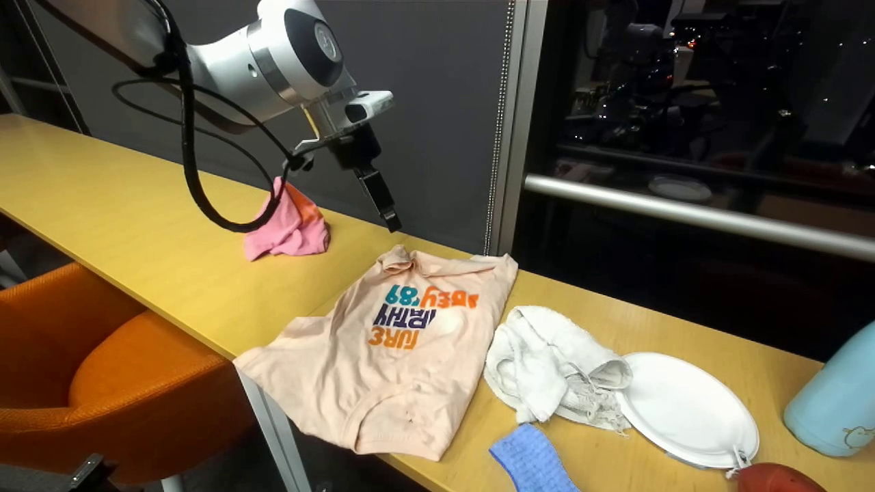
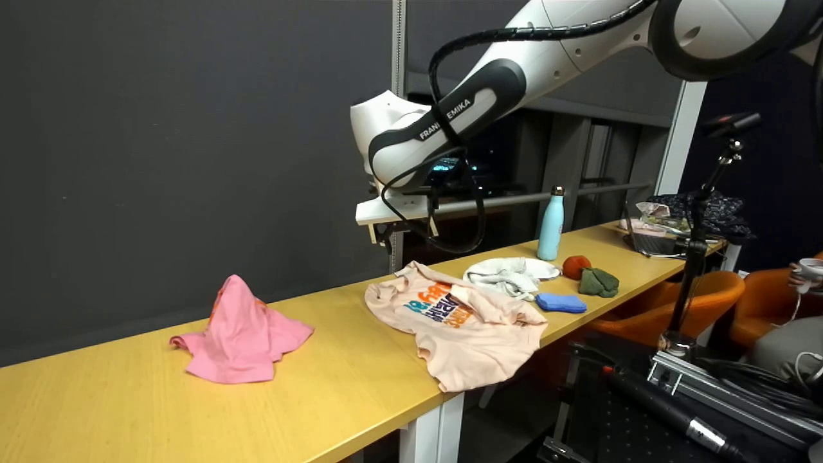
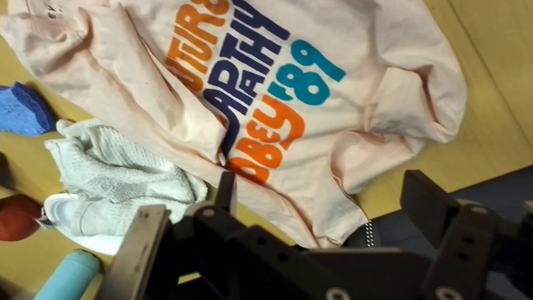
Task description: Unfold the peach shirt
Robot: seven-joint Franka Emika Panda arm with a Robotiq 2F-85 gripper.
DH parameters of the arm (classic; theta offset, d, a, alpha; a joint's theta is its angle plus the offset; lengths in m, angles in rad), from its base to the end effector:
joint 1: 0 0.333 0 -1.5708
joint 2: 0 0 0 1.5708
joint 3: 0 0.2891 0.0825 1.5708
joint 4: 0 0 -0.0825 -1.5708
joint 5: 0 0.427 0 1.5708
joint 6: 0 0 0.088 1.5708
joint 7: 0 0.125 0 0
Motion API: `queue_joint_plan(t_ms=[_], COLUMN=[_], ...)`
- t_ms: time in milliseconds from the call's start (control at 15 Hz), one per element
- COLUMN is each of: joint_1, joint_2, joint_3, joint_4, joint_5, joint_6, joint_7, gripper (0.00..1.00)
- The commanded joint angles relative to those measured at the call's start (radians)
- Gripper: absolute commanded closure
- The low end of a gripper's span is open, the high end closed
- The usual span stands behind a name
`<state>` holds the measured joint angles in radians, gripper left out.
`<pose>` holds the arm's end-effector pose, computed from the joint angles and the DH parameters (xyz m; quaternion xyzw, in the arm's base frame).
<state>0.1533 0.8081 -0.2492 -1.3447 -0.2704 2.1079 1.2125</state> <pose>0.7529 -0.0571 0.1974 0.8366 -0.5084 0.0968 0.1797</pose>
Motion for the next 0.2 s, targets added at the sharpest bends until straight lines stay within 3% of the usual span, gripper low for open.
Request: queue_joint_plan(t_ms=[0,133], joint_1=[-0.027,-0.034], joint_2=[-0.154,-0.204], joint_3=[0.025,0.019], joint_4=[-0.247,-0.35], joint_5=[0.024,0.023], joint_6=[0.08,0.125], joint_7=[-0.001,0.003], gripper=[0.0,0.0])
